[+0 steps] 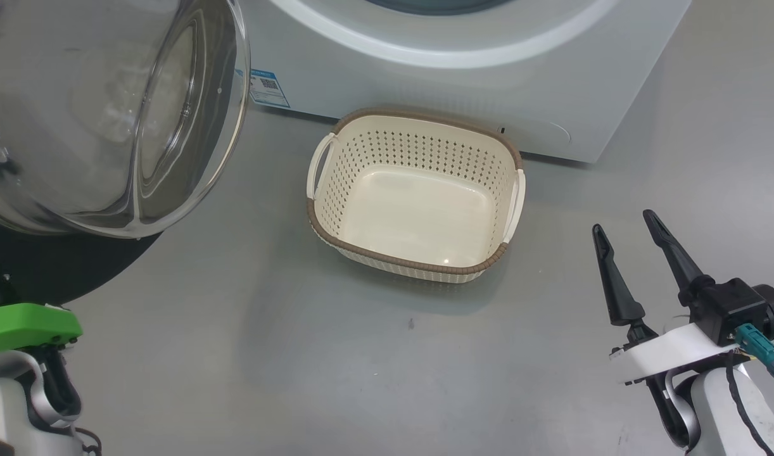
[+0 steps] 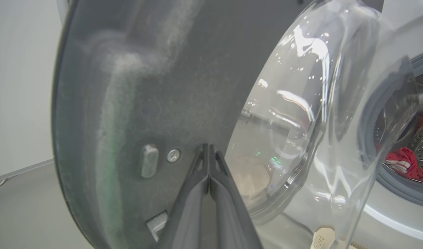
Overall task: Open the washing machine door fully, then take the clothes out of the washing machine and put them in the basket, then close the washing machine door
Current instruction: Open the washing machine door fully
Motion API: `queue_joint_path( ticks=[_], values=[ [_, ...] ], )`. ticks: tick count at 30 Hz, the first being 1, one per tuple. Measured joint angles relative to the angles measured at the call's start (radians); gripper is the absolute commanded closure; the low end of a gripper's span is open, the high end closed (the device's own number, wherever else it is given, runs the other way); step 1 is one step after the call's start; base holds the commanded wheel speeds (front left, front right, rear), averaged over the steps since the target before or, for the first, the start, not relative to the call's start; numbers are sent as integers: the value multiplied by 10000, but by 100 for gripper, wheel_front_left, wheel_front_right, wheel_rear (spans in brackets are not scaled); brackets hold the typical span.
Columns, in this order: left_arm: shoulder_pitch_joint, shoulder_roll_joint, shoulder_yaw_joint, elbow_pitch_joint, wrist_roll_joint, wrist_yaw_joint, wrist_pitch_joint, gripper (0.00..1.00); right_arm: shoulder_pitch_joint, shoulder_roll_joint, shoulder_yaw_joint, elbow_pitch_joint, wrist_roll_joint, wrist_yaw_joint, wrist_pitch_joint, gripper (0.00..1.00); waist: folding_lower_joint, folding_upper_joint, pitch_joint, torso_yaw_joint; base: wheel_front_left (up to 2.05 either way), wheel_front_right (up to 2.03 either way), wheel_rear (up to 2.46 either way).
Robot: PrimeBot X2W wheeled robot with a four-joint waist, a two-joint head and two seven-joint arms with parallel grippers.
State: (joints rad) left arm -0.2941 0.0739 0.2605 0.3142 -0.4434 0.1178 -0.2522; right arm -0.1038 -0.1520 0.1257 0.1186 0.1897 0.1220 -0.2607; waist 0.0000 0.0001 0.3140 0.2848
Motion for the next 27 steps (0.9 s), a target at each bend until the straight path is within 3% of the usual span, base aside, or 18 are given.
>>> queue_joint_path(
  ticks=[17,27],
  values=[
    [-117,-370,259,-270,640,-61,0,100,-204,-88,219,98,52,0,0,0,0,0,19,81,0,0,0],
    [813,-472,-163,-794,1158,-433,0,100,-181,42,174,301,125,0,0,0,0,-1,-473,19,0,0,0]
  ],
)
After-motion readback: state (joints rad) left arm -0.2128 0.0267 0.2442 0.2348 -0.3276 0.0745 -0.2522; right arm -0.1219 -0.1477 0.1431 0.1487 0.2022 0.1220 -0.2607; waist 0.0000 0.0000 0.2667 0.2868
